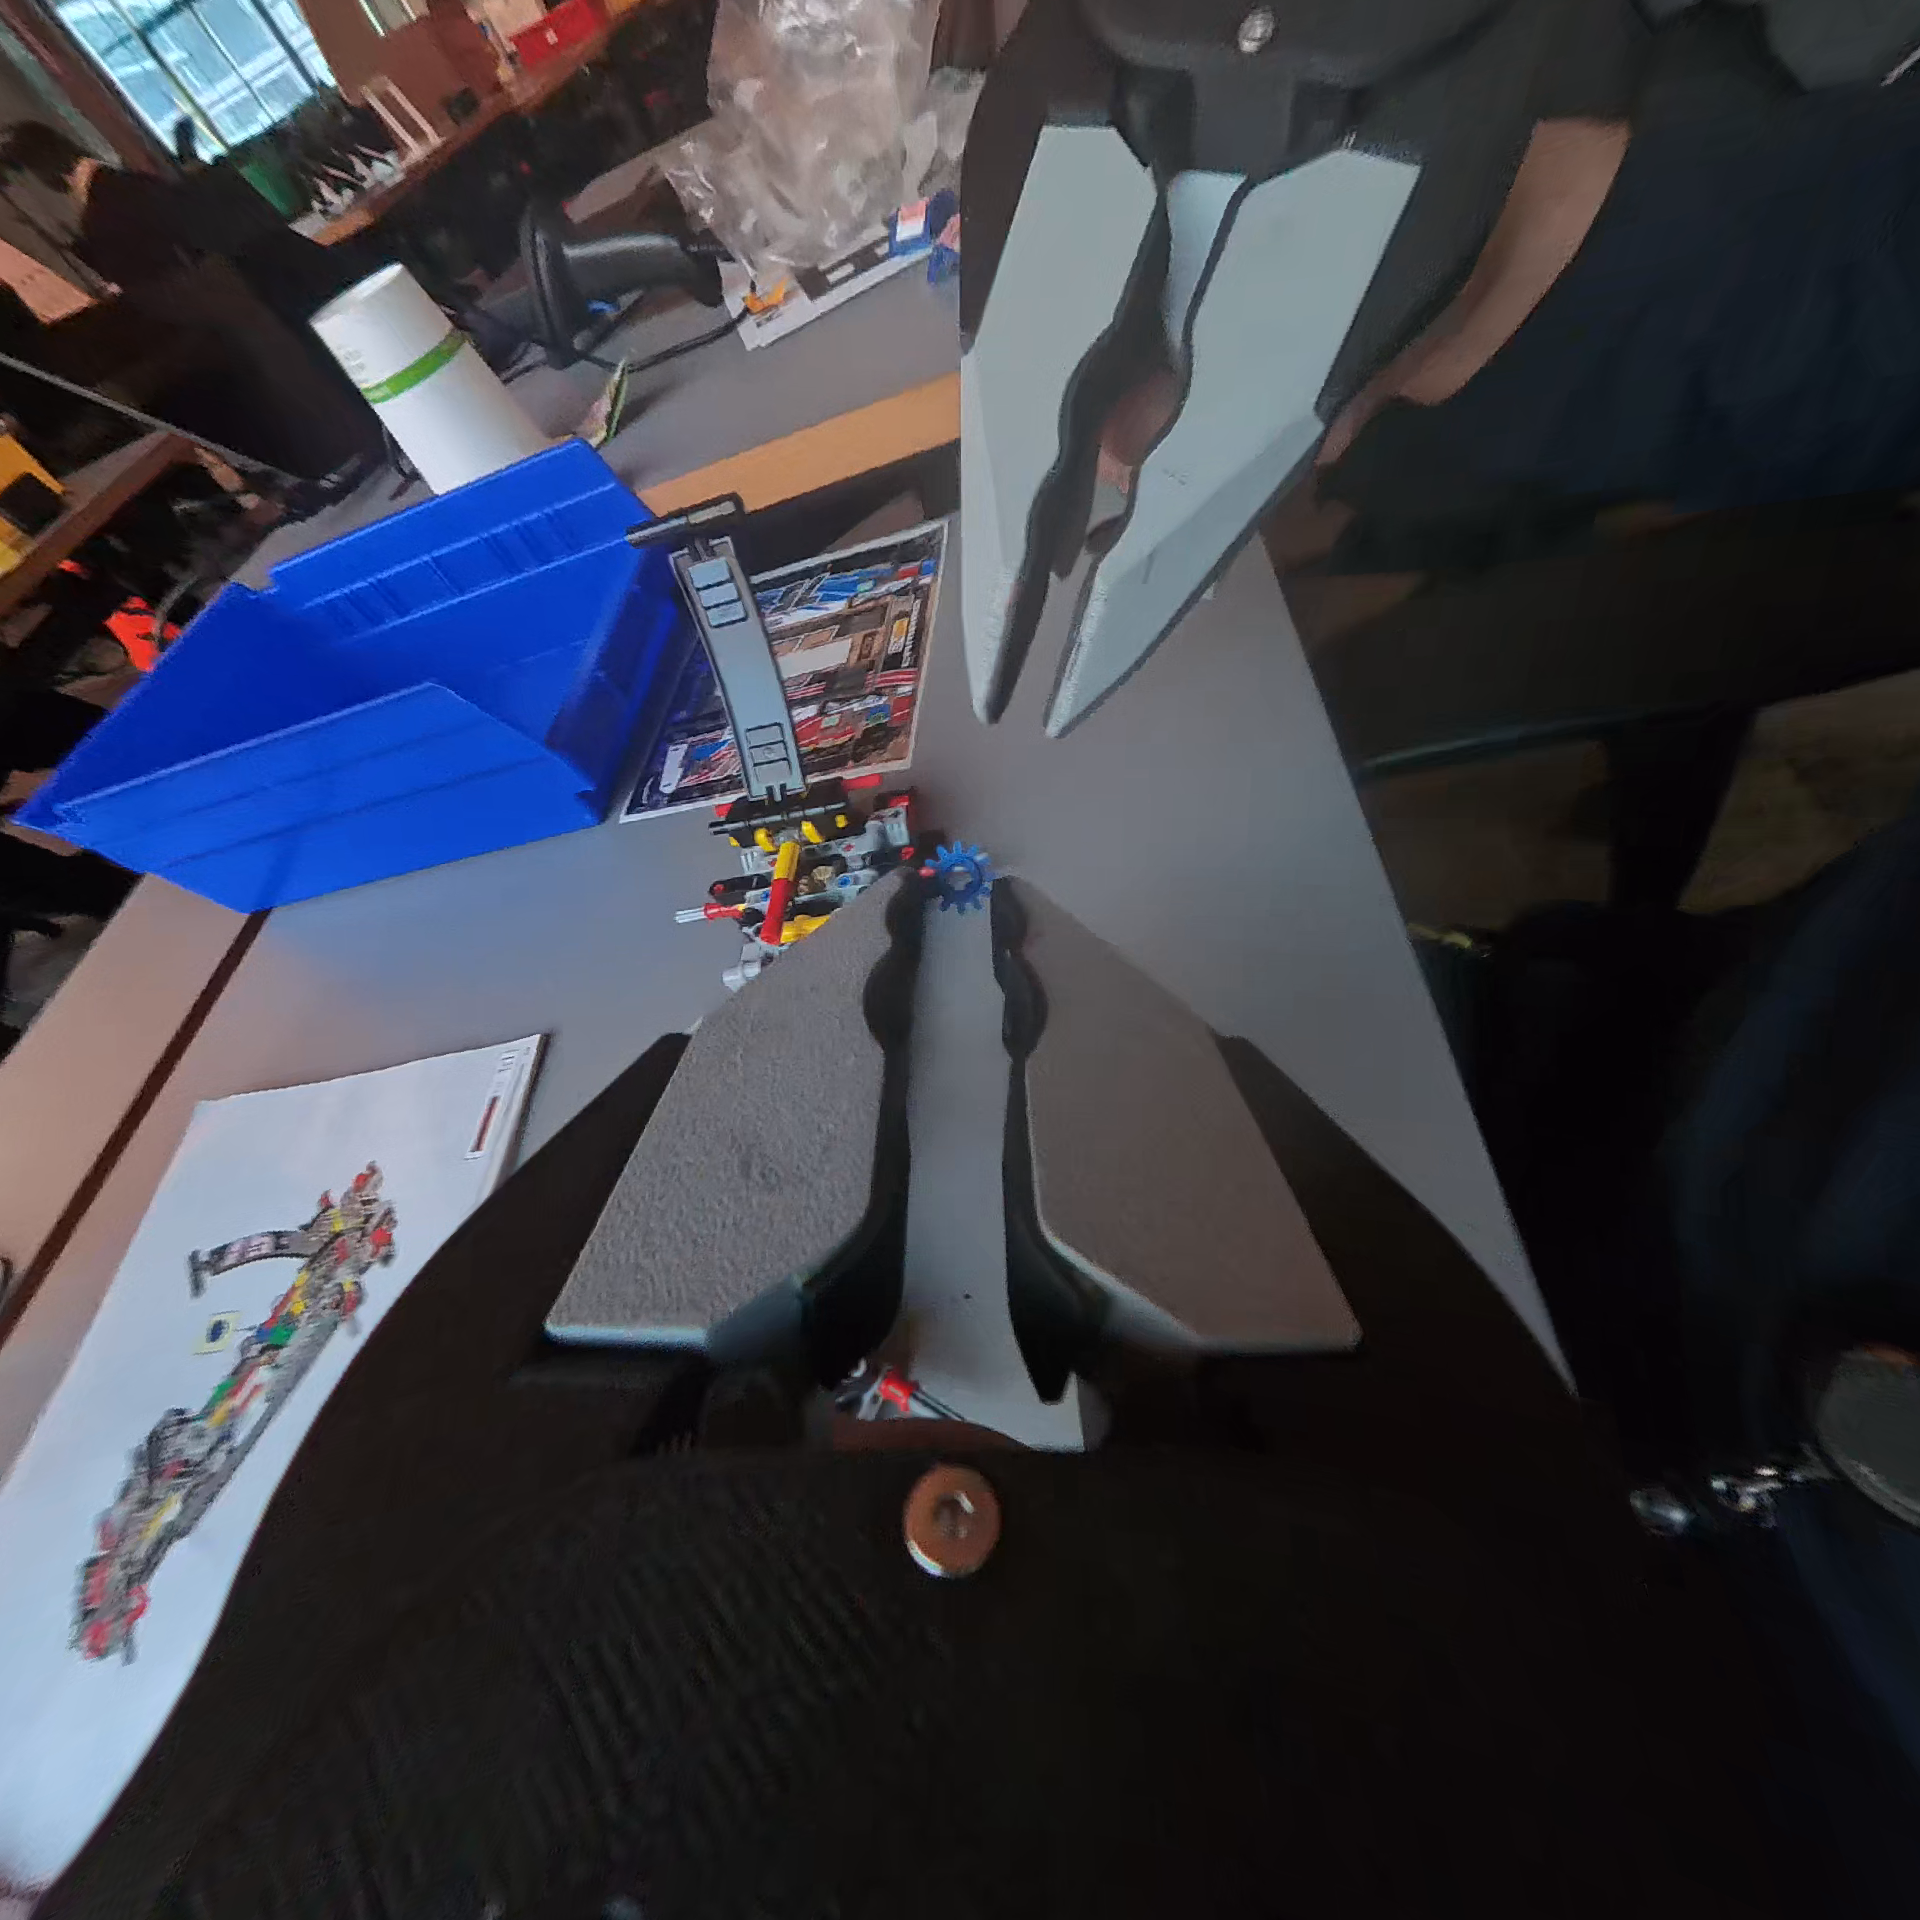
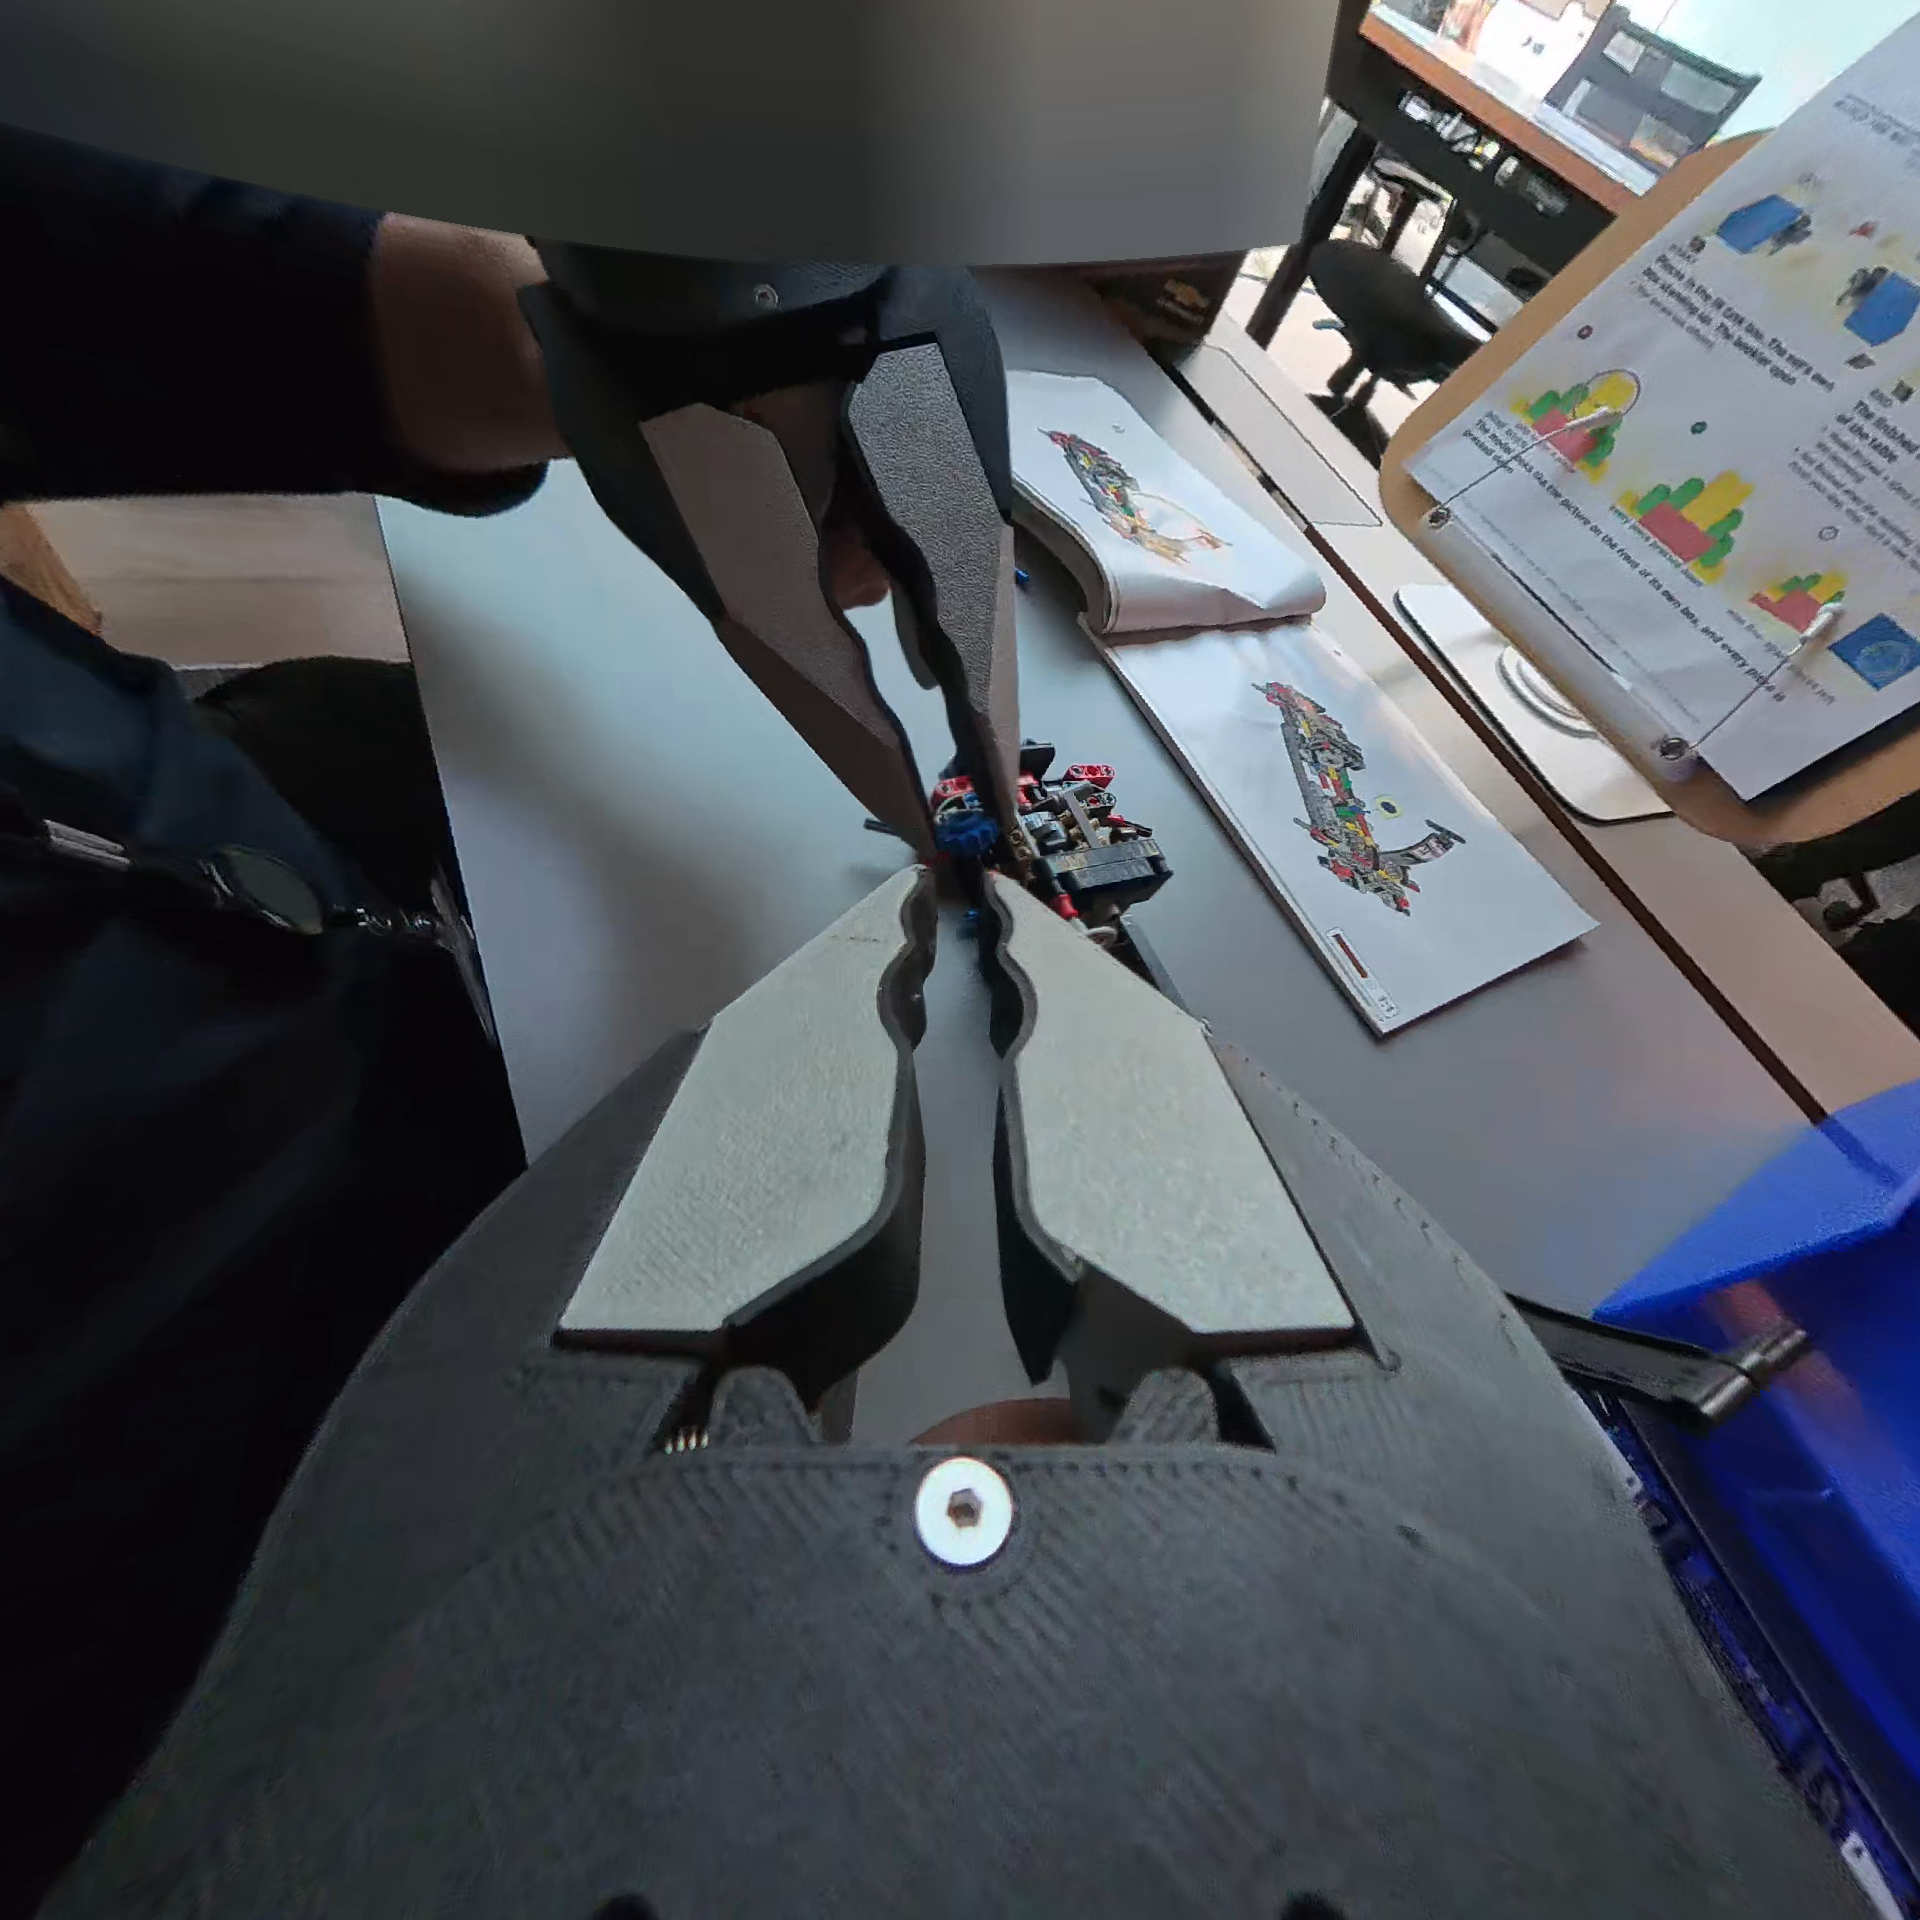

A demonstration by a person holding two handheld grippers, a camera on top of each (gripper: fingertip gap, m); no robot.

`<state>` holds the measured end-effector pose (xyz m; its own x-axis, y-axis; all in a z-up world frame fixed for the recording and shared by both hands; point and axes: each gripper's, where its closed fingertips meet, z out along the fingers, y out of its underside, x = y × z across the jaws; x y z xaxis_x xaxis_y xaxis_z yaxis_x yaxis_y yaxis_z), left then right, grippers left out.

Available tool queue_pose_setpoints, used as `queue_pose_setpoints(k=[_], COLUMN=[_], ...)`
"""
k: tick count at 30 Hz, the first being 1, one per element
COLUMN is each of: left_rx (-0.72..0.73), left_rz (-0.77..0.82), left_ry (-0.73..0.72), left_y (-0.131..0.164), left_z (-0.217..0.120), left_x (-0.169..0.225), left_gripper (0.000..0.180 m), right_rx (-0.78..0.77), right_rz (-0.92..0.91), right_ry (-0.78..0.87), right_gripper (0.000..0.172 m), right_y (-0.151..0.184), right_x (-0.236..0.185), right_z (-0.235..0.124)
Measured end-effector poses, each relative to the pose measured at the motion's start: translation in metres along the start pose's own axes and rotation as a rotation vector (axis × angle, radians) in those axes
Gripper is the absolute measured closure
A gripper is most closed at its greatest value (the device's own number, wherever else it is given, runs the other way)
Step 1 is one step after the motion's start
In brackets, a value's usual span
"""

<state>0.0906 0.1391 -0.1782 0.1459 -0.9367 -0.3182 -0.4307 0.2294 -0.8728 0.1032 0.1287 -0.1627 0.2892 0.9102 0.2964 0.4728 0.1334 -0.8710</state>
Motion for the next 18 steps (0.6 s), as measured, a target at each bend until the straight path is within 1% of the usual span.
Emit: queue_pose_setpoints(k=[4, 6, 9, 11, 13, 18], left_rx=[-0.039, -0.055, -0.036, -0.005, 0.016, 0.039], left_rz=[0.105, 0.171, 0.231, 0.233, 0.214, 0.168], left_ry=[-0.047, -0.080, -0.119, -0.115, -0.078, -0.053], left_y=[0.002, 0.002, 0.000, -0.003, -0.003, -0.003], left_z=[0.006, 0.007, 0.007, 0.008, 0.009, 0.009], left_x=[0.000, -0.001, -0.002, 0.001, 0.007, 0.008], left_gripper=[0.171, 0.170, 0.171, 0.171, 0.171, 0.171], right_rx=[-0.036, -0.047, -0.012, 0.007, 0.000, -0.008], right_rz=[0.017, 0.065, 0.133, 0.144, 0.119, 0.099], right_ry=[-0.011, -0.003, -0.011, -0.038, -0.039, -0.052], right_gripper=[0.168, 0.172, 0.172, 0.170, 0.170, 0.169], right_y=[0.008, 0.012, 0.010, 0.008, 0.010, 0.013], right_x=[-0.002, 0.002, 0.006, 0.002, 0.000, -0.002], right_z=[0.010, 0.012, 0.010, 0.008, 0.008, 0.008])
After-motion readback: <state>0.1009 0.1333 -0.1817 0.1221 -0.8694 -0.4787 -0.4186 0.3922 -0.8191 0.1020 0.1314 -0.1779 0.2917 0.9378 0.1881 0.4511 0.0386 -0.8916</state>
